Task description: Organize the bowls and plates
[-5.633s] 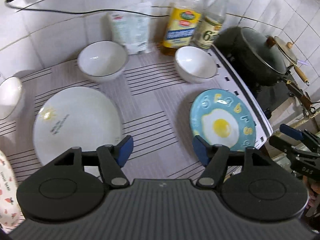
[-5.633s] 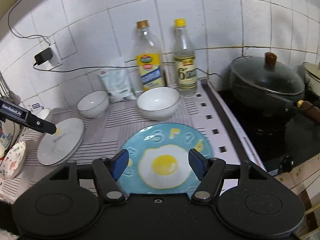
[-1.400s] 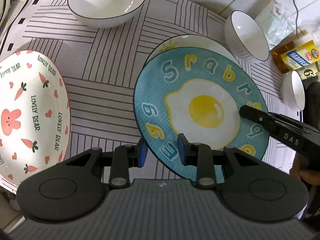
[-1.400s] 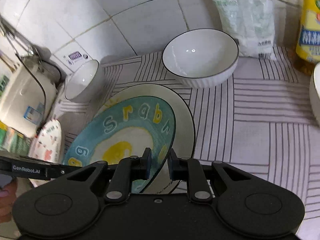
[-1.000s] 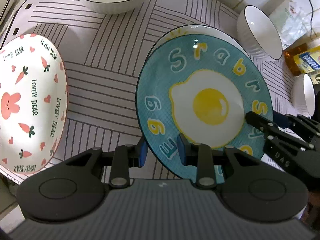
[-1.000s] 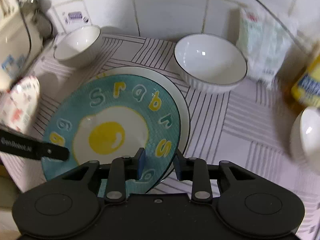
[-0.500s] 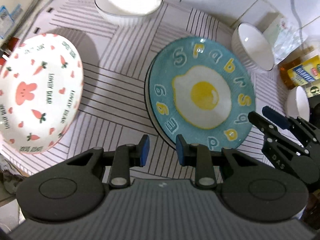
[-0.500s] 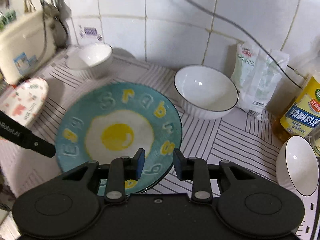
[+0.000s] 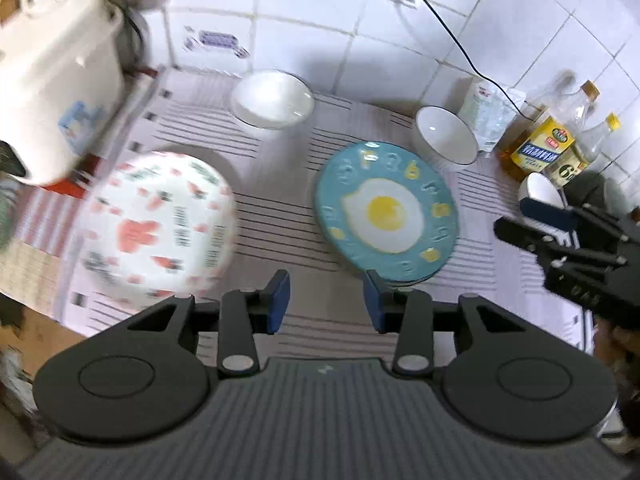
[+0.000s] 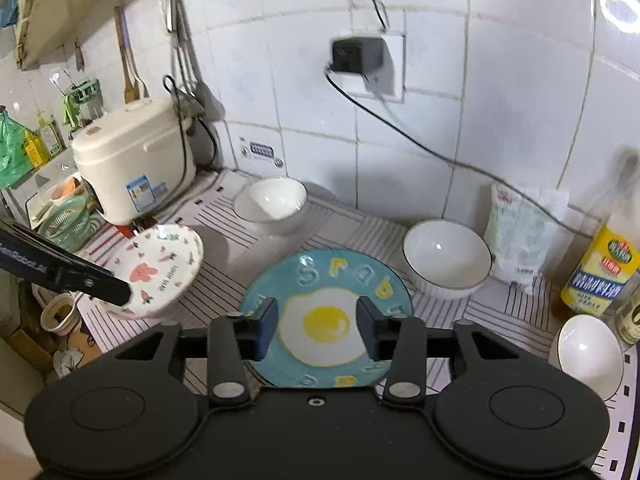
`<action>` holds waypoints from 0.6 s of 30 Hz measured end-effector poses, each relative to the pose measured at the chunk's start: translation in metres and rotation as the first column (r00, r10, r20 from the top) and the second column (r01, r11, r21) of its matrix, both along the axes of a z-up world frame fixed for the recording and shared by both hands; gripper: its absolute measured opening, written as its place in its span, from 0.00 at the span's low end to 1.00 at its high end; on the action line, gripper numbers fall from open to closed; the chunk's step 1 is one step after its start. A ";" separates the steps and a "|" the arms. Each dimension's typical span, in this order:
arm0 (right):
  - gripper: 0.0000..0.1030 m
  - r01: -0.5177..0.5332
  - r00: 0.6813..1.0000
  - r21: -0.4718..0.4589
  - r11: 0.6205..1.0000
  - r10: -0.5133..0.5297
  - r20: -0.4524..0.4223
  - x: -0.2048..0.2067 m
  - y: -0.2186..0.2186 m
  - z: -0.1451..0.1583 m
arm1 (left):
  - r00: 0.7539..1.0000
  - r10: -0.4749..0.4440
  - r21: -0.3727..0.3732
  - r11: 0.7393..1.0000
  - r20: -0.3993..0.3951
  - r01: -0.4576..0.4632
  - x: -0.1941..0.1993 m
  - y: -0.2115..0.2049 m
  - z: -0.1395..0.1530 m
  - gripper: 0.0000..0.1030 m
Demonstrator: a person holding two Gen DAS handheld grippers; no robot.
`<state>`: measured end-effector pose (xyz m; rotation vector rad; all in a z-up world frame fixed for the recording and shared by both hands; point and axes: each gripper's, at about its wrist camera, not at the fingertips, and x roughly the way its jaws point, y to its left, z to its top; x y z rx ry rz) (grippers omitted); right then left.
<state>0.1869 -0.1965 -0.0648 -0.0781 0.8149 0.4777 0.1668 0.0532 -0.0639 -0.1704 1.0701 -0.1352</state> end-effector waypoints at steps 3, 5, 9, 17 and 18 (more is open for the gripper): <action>0.63 0.011 1.000 0.050 0.999 -0.011 -0.006 -0.010 0.014 0.005 | 0.999 -0.022 0.028 0.999 0.029 0.022 -0.014 0.026 0.012 0.47; 0.67 0.019 1.000 0.070 0.997 -0.020 0.006 -0.019 0.030 0.009 | 0.998 -0.037 0.045 0.998 0.043 0.035 -0.019 0.045 0.017 0.53; 0.70 0.012 0.999 0.125 0.992 -0.016 0.030 -0.032 0.061 0.009 | 0.996 -0.050 0.107 0.993 0.073 0.042 -0.022 0.085 0.018 0.70; 0.72 -0.025 0.999 0.154 0.988 0.020 0.036 -0.029 0.138 -0.030 | 0.997 -0.020 0.080 0.997 0.079 0.013 -0.010 0.163 -0.004 0.87; 0.72 -0.029 0.999 0.153 0.988 0.024 0.030 -0.027 0.145 -0.034 | 0.997 -0.016 0.076 0.997 0.082 0.010 -0.007 0.172 -0.009 0.90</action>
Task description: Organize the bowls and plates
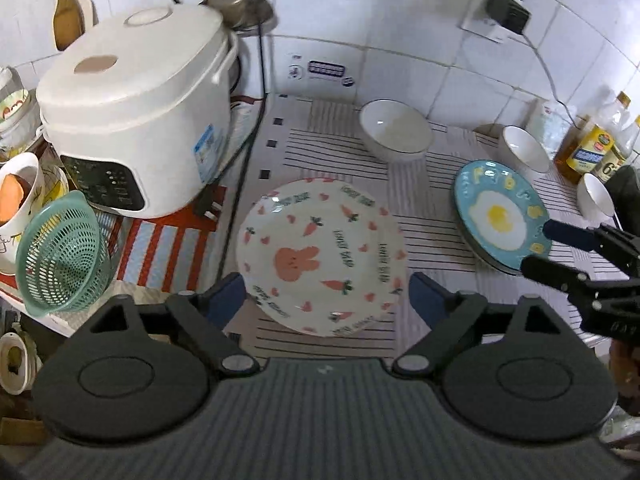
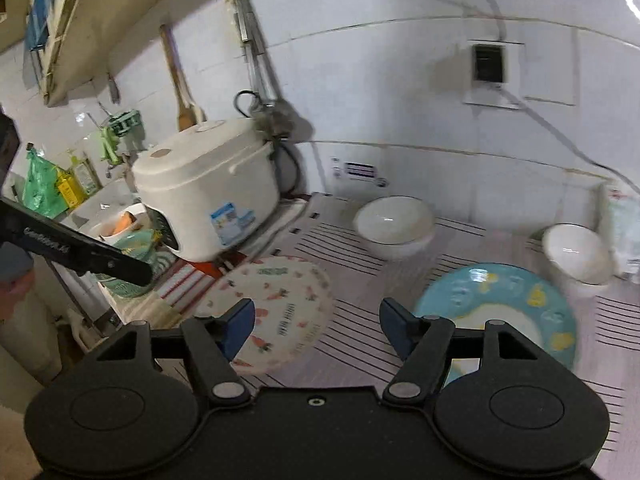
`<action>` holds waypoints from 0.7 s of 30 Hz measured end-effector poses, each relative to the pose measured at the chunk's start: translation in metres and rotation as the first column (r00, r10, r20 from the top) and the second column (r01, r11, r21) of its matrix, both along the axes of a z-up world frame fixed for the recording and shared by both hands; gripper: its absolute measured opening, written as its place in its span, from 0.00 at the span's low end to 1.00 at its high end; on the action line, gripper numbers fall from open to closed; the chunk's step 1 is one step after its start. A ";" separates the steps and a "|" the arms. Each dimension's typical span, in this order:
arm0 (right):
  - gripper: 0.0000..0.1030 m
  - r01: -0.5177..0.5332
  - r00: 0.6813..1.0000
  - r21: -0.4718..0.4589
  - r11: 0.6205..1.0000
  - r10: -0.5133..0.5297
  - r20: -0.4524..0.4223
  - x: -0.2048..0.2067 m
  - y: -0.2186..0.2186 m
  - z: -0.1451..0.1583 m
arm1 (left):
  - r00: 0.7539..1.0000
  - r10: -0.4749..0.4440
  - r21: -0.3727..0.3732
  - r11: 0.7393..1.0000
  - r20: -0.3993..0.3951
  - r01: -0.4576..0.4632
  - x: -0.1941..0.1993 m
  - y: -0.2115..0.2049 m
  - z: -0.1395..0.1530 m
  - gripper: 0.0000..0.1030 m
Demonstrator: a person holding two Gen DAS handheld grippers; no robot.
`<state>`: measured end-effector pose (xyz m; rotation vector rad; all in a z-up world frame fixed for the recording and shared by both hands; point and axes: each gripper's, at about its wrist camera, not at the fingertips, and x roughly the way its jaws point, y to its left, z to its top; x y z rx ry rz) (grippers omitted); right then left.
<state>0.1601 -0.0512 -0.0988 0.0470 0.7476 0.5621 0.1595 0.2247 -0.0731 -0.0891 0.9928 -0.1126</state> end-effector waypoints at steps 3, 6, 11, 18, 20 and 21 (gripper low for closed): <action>0.73 -0.042 0.999 -0.007 0.999 0.042 -0.001 0.007 0.023 -0.021 | 1.000 0.025 -0.013 1.000 -0.005 -0.025 0.008 0.017 -0.023 0.95; 0.73 -0.026 1.000 -0.051 0.998 0.025 -0.009 0.017 0.042 -0.048 | 0.998 0.048 -0.032 0.998 -0.040 -0.049 0.022 0.027 -0.051 0.95; 0.73 0.045 0.997 -0.033 0.998 -0.047 -0.066 0.030 0.054 -0.083 | 0.993 0.118 -0.049 0.992 -0.029 -0.119 0.036 0.041 -0.089 0.91; 0.73 0.098 0.981 -0.048 0.994 -0.104 -0.162 0.045 0.067 -0.114 | 0.984 0.148 -0.115 0.981 -0.100 -0.159 0.053 0.052 -0.124 0.80; 0.73 0.104 0.979 -0.024 0.994 -0.107 -0.175 0.046 0.070 -0.118 | 0.983 0.144 -0.110 0.981 -0.117 -0.157 0.059 0.054 -0.131 0.69; 0.72 0.103 0.978 -0.020 0.994 -0.105 -0.180 0.047 0.071 -0.120 | 0.981 0.142 -0.110 0.981 -0.129 -0.157 0.063 0.056 -0.135 0.61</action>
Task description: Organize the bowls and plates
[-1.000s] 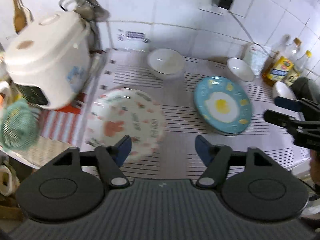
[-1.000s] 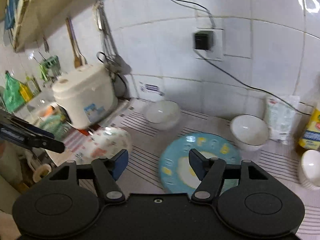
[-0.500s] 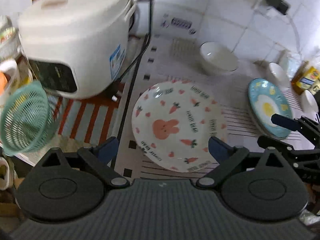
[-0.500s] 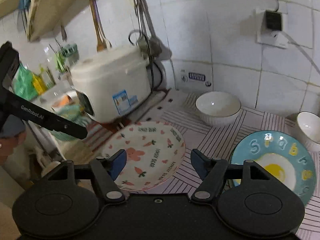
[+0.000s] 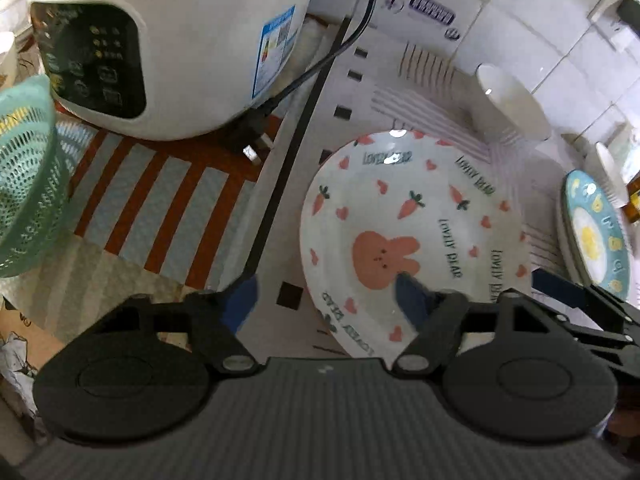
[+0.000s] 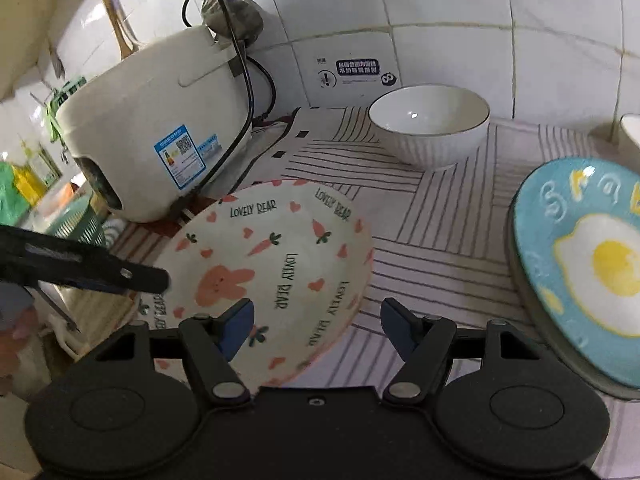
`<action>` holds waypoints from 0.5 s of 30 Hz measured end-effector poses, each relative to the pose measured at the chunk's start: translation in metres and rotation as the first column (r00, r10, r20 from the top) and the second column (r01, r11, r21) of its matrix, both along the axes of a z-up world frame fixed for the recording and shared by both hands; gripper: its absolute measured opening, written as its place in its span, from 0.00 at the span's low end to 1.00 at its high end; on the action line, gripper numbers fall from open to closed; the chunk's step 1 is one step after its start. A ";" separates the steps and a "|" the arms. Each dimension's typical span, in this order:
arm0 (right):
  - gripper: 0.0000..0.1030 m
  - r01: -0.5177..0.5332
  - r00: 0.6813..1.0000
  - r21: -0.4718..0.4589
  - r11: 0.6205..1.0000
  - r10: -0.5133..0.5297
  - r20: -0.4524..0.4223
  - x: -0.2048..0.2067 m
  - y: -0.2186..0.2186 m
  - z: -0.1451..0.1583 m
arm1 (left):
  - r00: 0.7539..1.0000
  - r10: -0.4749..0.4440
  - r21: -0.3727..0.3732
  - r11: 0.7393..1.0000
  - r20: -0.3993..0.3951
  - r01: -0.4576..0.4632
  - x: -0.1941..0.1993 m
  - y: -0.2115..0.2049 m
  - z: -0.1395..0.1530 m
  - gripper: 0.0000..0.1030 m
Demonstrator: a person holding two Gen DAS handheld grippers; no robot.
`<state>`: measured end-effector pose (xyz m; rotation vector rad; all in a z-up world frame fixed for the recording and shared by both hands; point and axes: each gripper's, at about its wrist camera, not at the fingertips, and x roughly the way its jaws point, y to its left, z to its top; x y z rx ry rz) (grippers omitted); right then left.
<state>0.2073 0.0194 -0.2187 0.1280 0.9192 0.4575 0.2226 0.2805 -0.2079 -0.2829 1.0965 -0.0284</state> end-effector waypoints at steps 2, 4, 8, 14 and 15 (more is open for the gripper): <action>0.67 0.002 1.000 0.009 1.000 -0.002 -0.006 0.002 0.003 -0.004 | 1.000 0.004 -0.009 1.000 -0.023 -0.004 0.005 0.003 -0.006 0.52; 0.61 0.018 1.000 0.034 0.999 -0.017 -0.020 0.005 0.002 -0.007 | 1.000 0.000 -0.024 1.000 -0.031 0.000 0.008 0.006 -0.010 0.36; 0.36 -0.022 0.997 0.004 1.000 0.022 -0.078 0.007 0.005 -0.020 | 0.998 -0.016 -0.047 0.999 -0.056 0.014 0.012 0.007 -0.015 0.15; 0.33 -0.044 0.998 0.017 0.999 0.044 -0.046 0.005 0.000 -0.024 | 0.999 -0.012 -0.056 0.998 -0.049 0.009 0.012 0.006 -0.020 0.19; 0.30 -0.042 0.998 0.020 0.999 0.043 -0.041 0.006 -0.001 -0.024 | 0.998 -0.022 -0.052 0.998 -0.051 0.020 0.013 0.004 -0.020 0.22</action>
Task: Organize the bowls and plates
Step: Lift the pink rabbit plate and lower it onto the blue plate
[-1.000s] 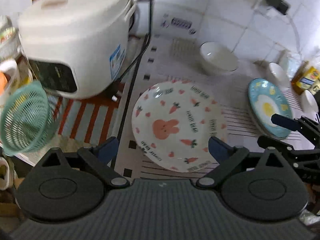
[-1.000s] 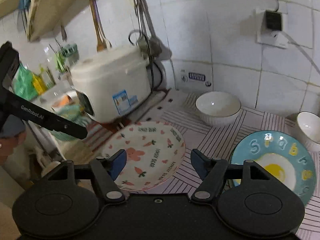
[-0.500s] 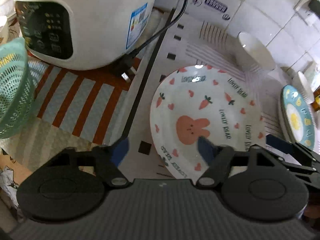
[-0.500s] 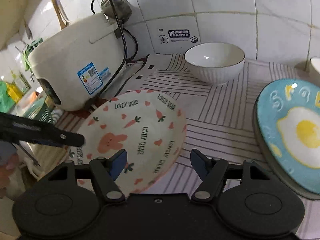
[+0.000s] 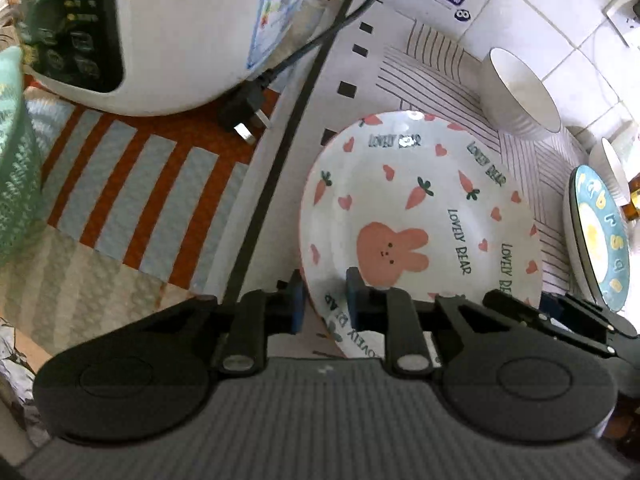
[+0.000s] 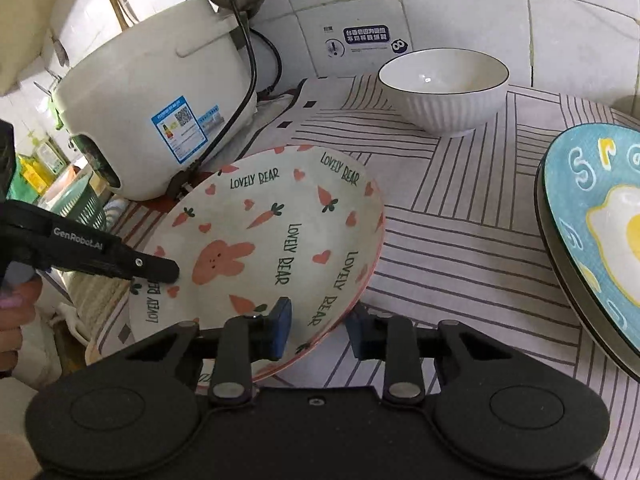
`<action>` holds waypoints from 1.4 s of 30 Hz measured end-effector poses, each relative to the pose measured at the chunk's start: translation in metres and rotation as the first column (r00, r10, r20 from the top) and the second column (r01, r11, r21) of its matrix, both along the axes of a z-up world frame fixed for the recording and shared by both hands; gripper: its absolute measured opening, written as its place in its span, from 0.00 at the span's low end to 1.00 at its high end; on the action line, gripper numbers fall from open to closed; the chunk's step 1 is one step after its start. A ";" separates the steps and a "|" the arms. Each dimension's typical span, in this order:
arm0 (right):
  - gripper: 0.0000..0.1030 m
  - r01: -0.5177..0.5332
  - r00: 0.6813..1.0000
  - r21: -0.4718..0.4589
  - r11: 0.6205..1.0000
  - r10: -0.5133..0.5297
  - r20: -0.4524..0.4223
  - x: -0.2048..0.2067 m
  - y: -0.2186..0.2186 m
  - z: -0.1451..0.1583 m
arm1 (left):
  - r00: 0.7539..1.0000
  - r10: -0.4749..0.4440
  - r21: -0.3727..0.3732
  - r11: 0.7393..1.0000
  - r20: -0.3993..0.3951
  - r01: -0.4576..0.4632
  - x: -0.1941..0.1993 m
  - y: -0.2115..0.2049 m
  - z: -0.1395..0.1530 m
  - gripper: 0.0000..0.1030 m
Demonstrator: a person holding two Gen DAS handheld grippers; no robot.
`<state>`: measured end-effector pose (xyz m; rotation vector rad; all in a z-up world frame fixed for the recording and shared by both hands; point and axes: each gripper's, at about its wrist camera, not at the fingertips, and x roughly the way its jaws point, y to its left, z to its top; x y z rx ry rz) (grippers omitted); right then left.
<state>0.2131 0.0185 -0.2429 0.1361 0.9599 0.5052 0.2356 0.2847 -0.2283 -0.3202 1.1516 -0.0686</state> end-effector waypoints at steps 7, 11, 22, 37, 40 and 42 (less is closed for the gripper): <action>0.27 0.010 1.000 -0.015 1.000 -0.010 0.004 -0.002 -0.002 0.020 | 0.996 -0.095 0.011 0.995 -0.002 0.095 0.005 -0.007 0.014 0.23; 0.27 -0.011 0.998 -0.074 0.997 0.015 0.057 -0.011 -0.007 0.044 | 0.984 -0.176 -0.007 0.984 0.008 0.176 0.003 -0.018 0.031 0.26; 0.27 0.128 0.985 -0.048 0.991 -0.122 0.122 -0.037 -0.056 0.110 | 0.938 -0.341 0.010 0.940 0.064 0.341 -0.004 -0.069 0.101 0.27; 0.28 0.316 0.937 0.000 0.949 -0.312 0.158 -0.050 -0.168 0.143 | 0.854 -0.519 -0.052 0.852 0.042 0.521 0.040 -0.188 0.128 0.27; 0.28 0.329 0.930 0.013 0.944 -0.327 0.167 -0.047 -0.193 0.140 | 0.849 -0.528 -0.082 0.845 0.027 0.528 0.049 -0.210 0.124 0.27; 0.28 0.337 0.928 0.012 0.942 -0.334 0.167 -0.044 -0.205 0.138 | 0.839 -0.544 -0.100 0.834 0.016 0.542 0.058 -0.223 0.120 0.27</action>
